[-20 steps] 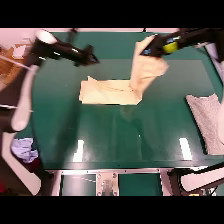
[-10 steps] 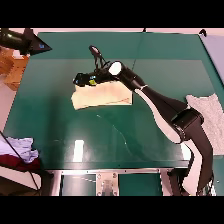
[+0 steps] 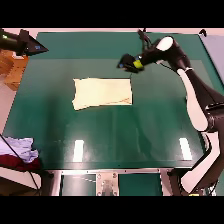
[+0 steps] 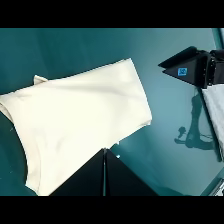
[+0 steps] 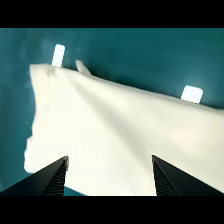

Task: Fold the shirts.

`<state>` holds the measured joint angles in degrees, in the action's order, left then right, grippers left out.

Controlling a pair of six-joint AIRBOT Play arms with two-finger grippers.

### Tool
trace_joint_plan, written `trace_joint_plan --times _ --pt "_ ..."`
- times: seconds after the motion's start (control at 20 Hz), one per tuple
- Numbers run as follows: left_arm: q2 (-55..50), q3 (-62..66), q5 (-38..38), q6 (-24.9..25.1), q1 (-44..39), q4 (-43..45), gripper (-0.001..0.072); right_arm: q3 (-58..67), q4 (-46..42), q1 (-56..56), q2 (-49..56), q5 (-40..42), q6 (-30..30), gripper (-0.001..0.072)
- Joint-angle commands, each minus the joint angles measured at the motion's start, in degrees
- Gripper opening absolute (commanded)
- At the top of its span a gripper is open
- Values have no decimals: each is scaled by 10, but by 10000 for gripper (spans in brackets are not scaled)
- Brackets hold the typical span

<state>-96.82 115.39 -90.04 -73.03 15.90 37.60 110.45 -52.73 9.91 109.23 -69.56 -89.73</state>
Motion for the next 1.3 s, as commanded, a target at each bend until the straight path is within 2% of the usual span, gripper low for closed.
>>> trace_joint_plan --times 0.0,0.1,0.2,0.45,0.55,0.6,0.85,1.1,1.25 --pt "0 0 0 -5 1 1 24 -101 -11 -67 -7 -34 -17 597" --pt "0 0 0 -5 1 1 24 -170 20 -73 -1 3 -7 597" --pt "0 0 0 -5 1 1 25 -212 75 -65 14 28 28 597" --pt "0 0 2 -5 1 1 24 -209 167 -13 47 91 50 579" --pt "0 0 -2 -4 1 1 24 -174 179 -10 47 81 57 51" --pt "0 0 -2 -4 1 1 24 -144 174 -13 44 63 45 18" --pt "0 0 -3 -4 1 1 25 -18 111 -86 -41 4 -3 16" --pt "0 0 -7 -5 1 1 24 13 111 -260 -152 -64 -35 16" --pt "0 0 -8 -5 1 1 24 13 111 -377 -183 -99 -44 16"
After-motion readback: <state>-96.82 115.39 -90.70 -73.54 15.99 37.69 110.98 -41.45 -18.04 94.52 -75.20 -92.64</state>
